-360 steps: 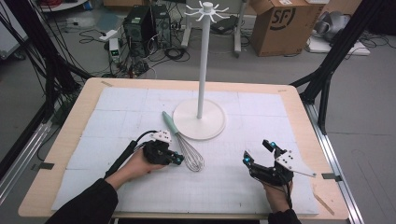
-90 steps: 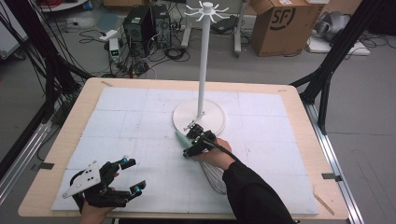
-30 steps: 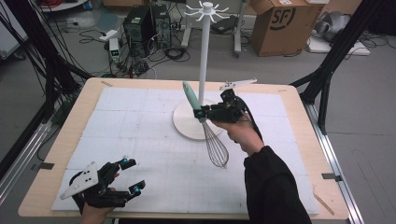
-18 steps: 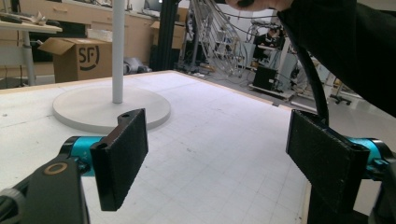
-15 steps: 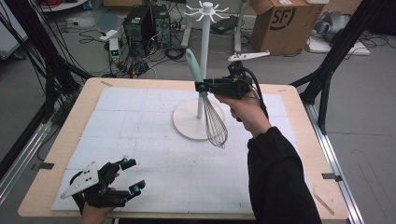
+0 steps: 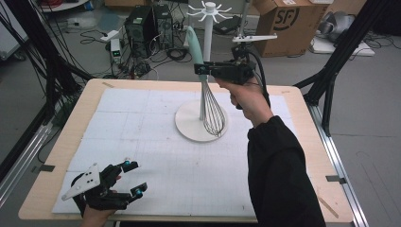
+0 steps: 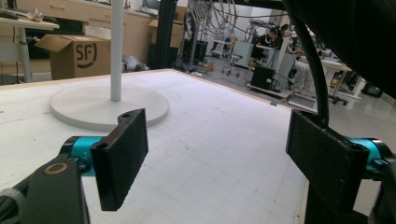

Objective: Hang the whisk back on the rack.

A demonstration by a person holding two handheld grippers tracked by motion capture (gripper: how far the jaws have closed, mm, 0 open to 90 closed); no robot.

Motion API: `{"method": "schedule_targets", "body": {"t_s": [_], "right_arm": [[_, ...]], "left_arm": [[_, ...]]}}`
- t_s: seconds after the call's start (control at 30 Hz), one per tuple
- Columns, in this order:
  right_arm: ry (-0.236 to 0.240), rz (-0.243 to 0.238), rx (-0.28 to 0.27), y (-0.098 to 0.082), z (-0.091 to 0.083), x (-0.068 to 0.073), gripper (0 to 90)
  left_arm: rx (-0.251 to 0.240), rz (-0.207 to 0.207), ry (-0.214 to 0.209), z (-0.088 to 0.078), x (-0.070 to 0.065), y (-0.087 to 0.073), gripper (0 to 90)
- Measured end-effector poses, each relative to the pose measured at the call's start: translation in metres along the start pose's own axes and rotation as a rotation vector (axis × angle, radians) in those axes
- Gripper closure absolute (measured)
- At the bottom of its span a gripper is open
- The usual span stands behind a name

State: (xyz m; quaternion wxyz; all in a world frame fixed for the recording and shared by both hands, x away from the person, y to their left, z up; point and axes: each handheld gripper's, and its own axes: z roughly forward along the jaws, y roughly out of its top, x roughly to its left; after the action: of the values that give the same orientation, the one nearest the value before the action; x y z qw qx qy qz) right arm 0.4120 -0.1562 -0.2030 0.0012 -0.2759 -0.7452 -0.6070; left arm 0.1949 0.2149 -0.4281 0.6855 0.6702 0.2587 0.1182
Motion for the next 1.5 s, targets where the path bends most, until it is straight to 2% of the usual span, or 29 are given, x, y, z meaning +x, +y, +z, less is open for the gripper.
{"method": "schedule_targets", "body": {"t_s": [0.1, 0.37, 0.47, 0.97, 1.07, 1.17, 1.37, 1.43, 1.5], "right_arm": [[-0.011, 0.007, -0.016, 0.006, -0.003, 0.003, 69.5], [-0.036, -0.015, -0.038, 0.019, -0.008, 0.009, 69.5], [-0.050, -0.013, -0.047, 0.020, -0.011, 0.007, 69.5], [-0.095, 0.012, -0.043, 0.018, -0.011, -0.005, 69.4], [-0.107, 0.022, -0.053, 0.014, -0.011, -0.009, 69.4], [-0.098, 0.037, -0.068, 0.011, -0.012, -0.013, 69.3], [-0.119, 0.004, -0.062, 0.010, -0.009, -0.011, 68.8], [-0.115, 0.000, -0.065, 0.009, -0.009, -0.011, 67.0], [-0.114, 0.002, -0.077, 0.007, -0.009, -0.011, 57.7]], "left_arm": [[-0.002, 0.000, 0.000, 0.000, 0.000, 0.000, 21.5], [-0.003, 0.000, 0.001, 0.000, 0.000, 0.000, 21.6], [-0.006, -0.001, 0.001, 0.000, -0.001, 0.000, 21.6], [-0.010, -0.002, 0.000, -0.001, -0.001, 0.000, 21.8], [-0.008, 0.001, 0.000, -0.001, -0.001, 0.000, 21.8], [-0.010, 0.001, -0.001, -0.002, -0.001, 0.000, 21.8], [-0.009, 0.003, -0.002, -0.002, -0.001, 0.001, 21.8], [-0.010, 0.001, 0.001, -0.002, -0.001, 0.000, 21.8], [-0.012, -0.001, 0.002, -0.002, -0.001, 0.000, 21.8]]}}
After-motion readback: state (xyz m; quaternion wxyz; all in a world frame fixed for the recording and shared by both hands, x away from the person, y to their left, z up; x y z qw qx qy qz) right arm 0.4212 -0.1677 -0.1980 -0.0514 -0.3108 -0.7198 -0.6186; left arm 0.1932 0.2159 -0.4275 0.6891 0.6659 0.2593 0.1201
